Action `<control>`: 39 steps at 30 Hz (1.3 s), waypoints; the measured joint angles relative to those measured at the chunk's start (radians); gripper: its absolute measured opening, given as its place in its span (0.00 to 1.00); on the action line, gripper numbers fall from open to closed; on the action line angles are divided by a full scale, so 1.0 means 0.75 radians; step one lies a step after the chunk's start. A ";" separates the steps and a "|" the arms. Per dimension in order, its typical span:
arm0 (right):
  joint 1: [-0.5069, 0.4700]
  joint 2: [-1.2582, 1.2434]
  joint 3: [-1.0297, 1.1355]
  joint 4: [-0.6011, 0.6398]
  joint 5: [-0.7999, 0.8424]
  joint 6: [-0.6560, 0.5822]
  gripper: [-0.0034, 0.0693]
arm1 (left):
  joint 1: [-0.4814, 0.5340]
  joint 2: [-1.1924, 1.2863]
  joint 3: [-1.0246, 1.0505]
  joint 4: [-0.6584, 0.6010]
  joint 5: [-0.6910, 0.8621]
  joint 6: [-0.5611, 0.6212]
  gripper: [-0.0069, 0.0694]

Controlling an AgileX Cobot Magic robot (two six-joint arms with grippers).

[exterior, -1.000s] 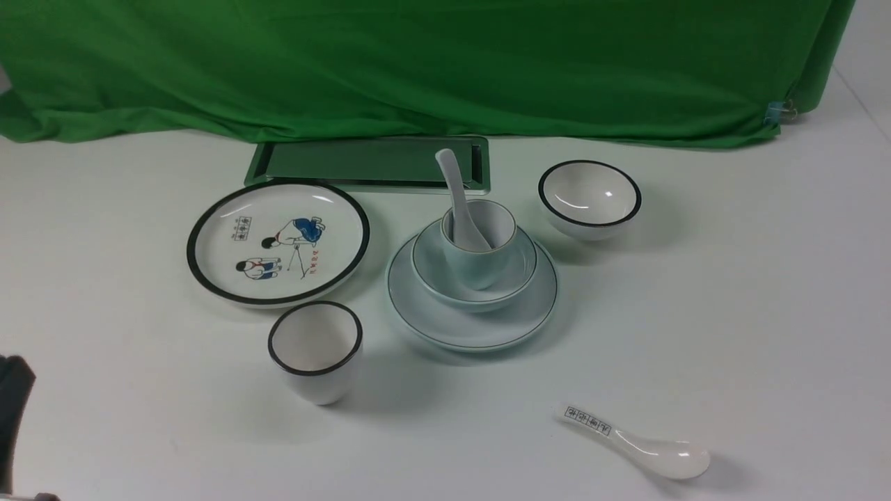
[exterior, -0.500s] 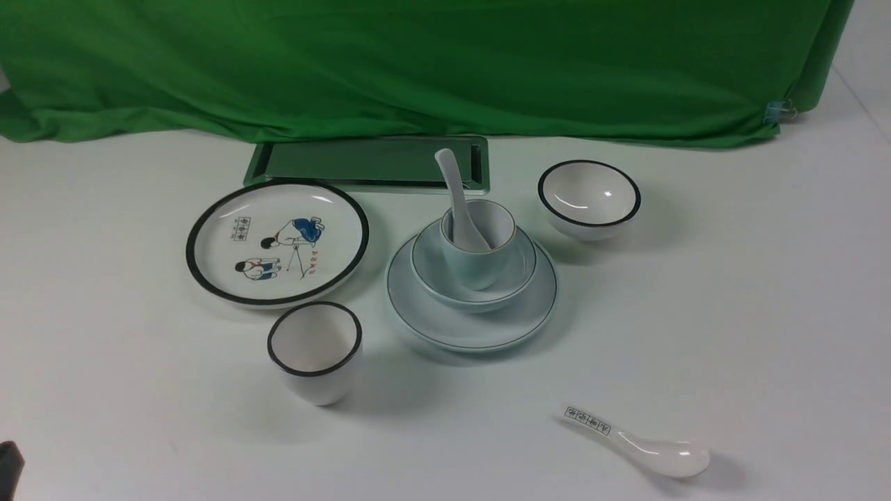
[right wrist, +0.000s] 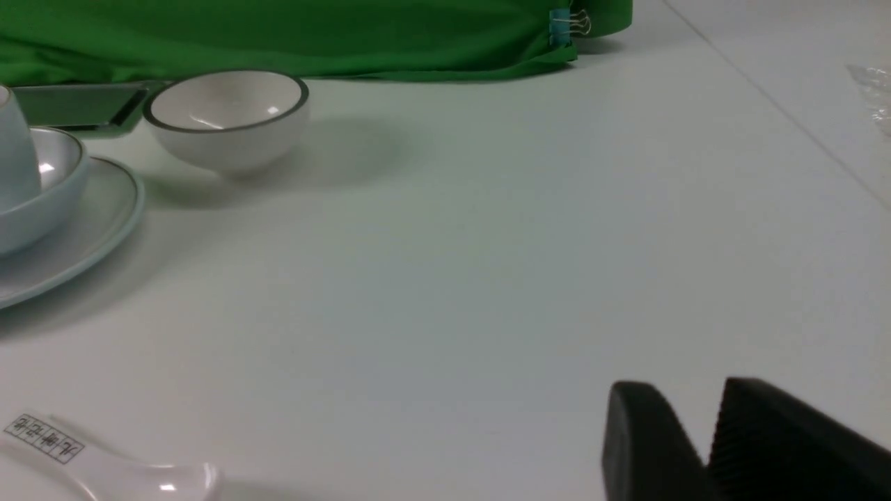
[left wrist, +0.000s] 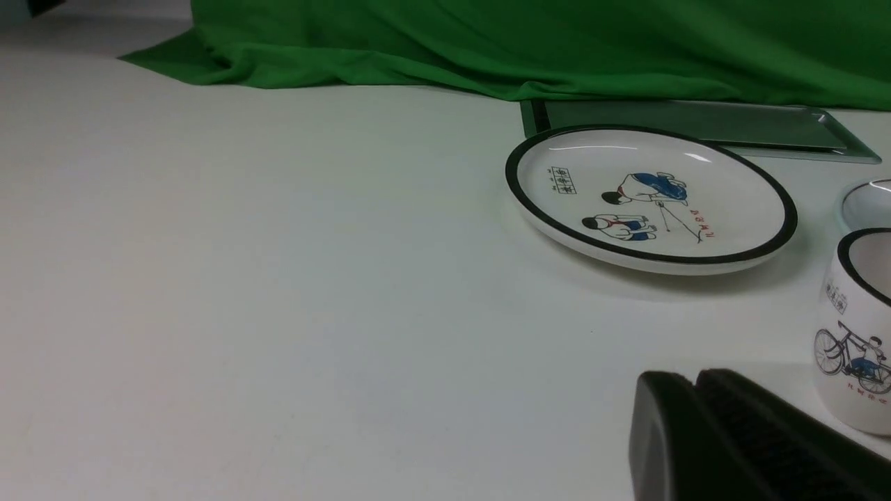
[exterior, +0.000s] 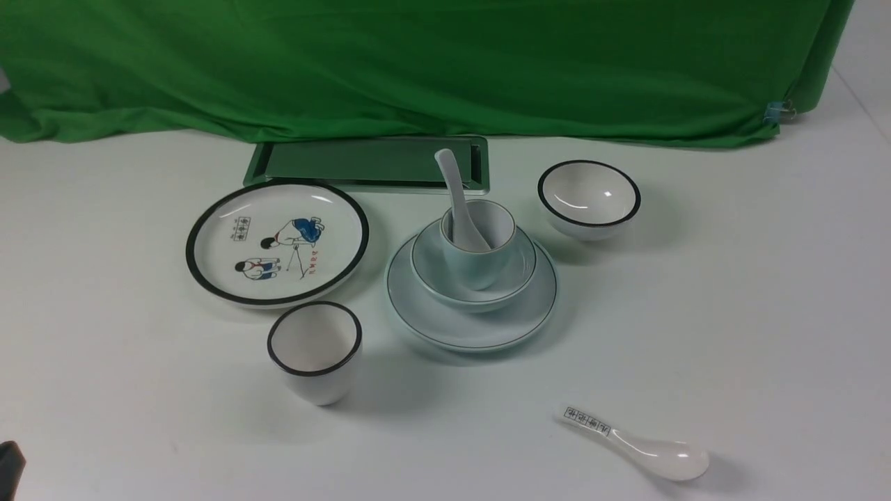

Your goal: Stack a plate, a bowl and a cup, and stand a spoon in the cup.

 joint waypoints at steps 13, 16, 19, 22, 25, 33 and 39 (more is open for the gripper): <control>0.000 0.000 0.000 0.000 0.000 0.000 0.37 | 0.000 0.000 0.000 0.003 0.000 0.000 0.08; 0.000 0.000 0.000 0.000 0.000 0.000 0.37 | 0.000 0.000 0.000 0.003 0.000 0.000 0.08; 0.000 0.000 0.000 0.000 0.000 0.000 0.37 | 0.000 0.000 0.000 0.003 0.000 0.000 0.08; 0.000 0.000 0.000 0.000 -0.001 0.001 0.37 | 0.000 0.000 0.000 0.003 0.000 0.000 0.08; 0.000 0.000 0.000 0.000 -0.001 0.001 0.38 | 0.000 0.000 0.000 0.003 0.000 0.000 0.08; 0.000 0.000 0.000 0.000 -0.001 0.001 0.38 | 0.000 0.000 0.000 0.004 0.000 0.000 0.08; 0.000 0.000 0.000 0.000 -0.001 0.001 0.38 | 0.000 0.000 0.000 0.004 0.000 0.000 0.08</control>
